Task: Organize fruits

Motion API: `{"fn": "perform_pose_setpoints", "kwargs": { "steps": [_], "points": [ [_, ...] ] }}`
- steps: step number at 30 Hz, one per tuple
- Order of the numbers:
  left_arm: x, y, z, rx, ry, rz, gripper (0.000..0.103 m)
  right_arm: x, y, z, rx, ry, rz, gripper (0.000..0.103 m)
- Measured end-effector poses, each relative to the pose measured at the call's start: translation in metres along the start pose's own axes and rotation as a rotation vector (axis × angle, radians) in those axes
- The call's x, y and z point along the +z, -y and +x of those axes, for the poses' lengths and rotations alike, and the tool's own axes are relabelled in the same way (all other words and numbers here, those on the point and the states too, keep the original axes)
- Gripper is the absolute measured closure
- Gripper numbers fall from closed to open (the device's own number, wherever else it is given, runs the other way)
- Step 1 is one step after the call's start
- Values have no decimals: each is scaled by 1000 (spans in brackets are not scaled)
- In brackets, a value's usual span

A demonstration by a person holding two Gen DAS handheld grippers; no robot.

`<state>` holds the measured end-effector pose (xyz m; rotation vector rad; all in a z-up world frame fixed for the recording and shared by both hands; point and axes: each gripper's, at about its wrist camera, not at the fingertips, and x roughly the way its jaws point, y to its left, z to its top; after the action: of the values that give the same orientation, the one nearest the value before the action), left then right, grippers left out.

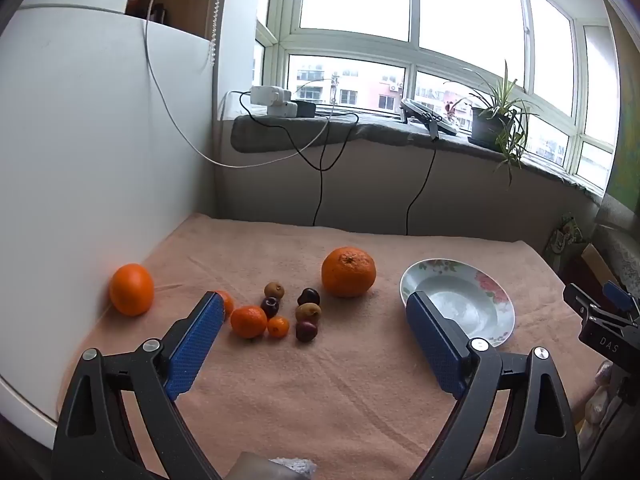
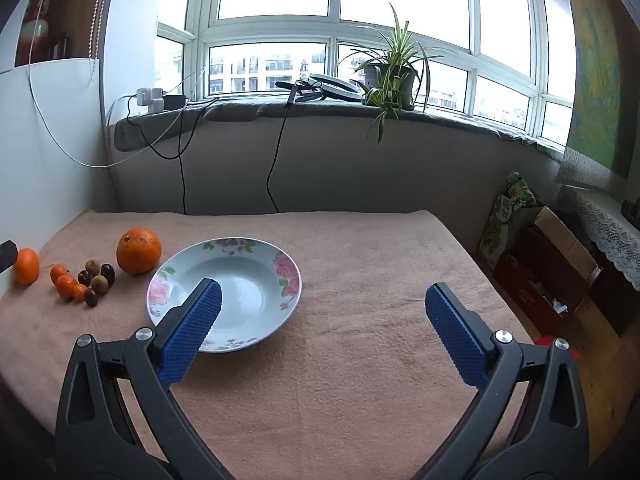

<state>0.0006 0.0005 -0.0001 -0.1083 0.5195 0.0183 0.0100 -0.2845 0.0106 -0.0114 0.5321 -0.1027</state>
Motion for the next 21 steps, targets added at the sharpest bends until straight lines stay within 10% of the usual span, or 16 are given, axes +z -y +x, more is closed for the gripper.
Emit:
{"fn": "perform_pose_setpoints", "kwargs": {
  "steps": [21],
  "points": [
    [-2,-3,-6,1,23,3,11,0,-6,-5,9,-5,20,0]
  ]
}}
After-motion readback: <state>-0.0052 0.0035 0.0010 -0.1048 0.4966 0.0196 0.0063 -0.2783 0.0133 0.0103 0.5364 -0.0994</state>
